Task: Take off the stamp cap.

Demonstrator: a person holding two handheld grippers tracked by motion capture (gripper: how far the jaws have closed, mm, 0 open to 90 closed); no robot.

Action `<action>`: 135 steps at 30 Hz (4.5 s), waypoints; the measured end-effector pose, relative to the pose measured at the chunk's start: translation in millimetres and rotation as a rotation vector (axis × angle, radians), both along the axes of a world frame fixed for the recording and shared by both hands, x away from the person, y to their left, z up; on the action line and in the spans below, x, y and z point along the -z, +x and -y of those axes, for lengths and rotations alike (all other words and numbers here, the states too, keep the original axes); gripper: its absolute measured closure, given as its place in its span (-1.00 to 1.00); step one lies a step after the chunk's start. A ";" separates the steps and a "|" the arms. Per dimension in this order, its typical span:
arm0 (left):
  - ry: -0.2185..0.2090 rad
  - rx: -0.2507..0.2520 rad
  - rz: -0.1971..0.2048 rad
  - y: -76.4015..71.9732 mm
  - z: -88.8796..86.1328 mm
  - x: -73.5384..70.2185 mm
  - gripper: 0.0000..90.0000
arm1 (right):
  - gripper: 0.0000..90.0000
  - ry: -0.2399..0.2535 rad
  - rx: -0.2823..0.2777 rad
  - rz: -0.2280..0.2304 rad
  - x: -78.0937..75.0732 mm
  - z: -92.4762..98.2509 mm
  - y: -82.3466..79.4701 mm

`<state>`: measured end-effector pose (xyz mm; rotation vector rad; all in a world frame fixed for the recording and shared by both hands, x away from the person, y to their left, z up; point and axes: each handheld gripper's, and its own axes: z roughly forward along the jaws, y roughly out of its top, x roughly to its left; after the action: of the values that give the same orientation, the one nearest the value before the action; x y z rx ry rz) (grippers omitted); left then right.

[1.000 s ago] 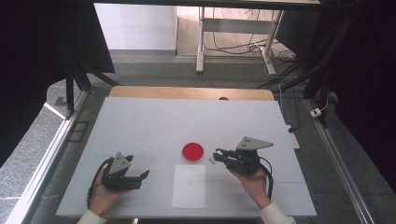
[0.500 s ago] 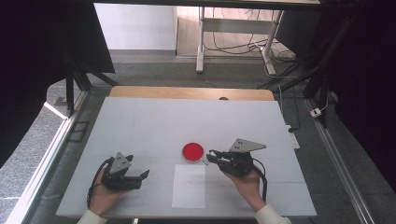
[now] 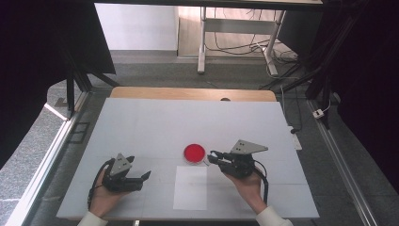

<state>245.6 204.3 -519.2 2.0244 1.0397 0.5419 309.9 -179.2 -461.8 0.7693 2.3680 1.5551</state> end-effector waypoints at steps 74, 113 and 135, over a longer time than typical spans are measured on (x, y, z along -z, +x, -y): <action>0.018 0.163 0.049 17.7 80.2 -22.9 -0.60 | 0.67 0.012 0.014 0.020 -0.3 -8.0 1.3; 0.026 0.190 0.047 29.9 113.8 -26.1 -0.59 | 0.67 0.021 0.018 0.021 0.5 -9.3 0.7; 0.039 0.210 0.047 34.6 136.3 -25.5 -0.59 | 0.67 0.027 0.017 0.019 1.4 -14.4 -0.2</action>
<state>280.2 68.0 -493.7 2.1135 0.7818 0.4992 309.7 -164.8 -463.2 0.7739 2.3255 1.5843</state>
